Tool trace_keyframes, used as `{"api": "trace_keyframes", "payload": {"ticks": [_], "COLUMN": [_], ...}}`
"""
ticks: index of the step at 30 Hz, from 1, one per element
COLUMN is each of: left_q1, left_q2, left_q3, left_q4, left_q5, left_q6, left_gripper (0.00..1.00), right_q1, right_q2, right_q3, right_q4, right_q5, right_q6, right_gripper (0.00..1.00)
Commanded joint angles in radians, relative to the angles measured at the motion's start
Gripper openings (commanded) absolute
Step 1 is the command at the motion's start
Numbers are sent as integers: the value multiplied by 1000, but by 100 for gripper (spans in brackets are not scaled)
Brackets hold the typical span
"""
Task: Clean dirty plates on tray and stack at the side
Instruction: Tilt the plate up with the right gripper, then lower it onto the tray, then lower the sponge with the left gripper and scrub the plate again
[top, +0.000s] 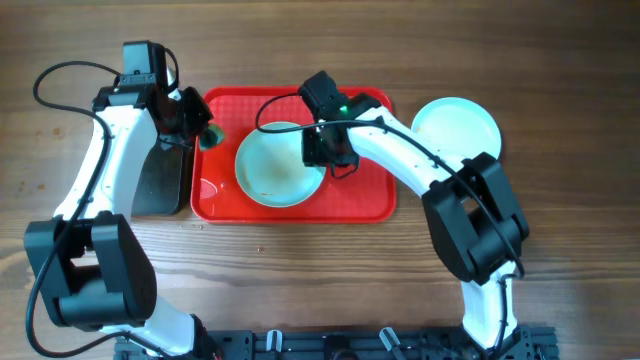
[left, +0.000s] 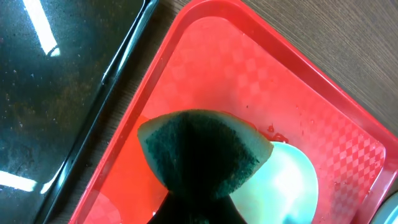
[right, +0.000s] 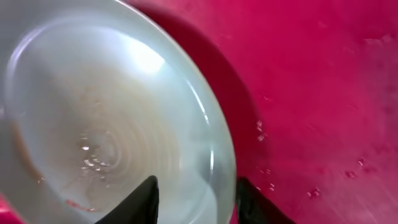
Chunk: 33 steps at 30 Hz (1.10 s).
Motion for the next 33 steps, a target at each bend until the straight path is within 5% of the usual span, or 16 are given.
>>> {"api": "trace_keyframes", "payload": {"ticks": [1, 7, 16, 20, 27, 33], "left_q1": [3, 3, 3, 3, 3, 3], "left_q2": [-11, -11, -11, -11, -11, -11], "left_q3": [13, 13, 13, 13, 13, 13], "left_q4": [2, 3, 3, 6, 1, 2], "left_q5": [-9, -9, -9, -9, -9, -8], "left_q6": [22, 22, 22, 22, 22, 18], "left_gripper": [4, 4, 4, 4, 4, 4], "right_q1": [-65, -107, -51, -32, -40, -48], "right_q2": [-10, 103, 292, 312, 319, 319], "right_q3": [54, 180, 408, 408, 407, 407], "right_q4": [36, -5, -159, -147, -251, -332], "right_q5": [-114, -145, -150, -97, 92, 78], "right_q6": [-203, -457, -485, -327, 150, 301], "right_gripper": [46, 45, 43, 4, 4, 4]}}
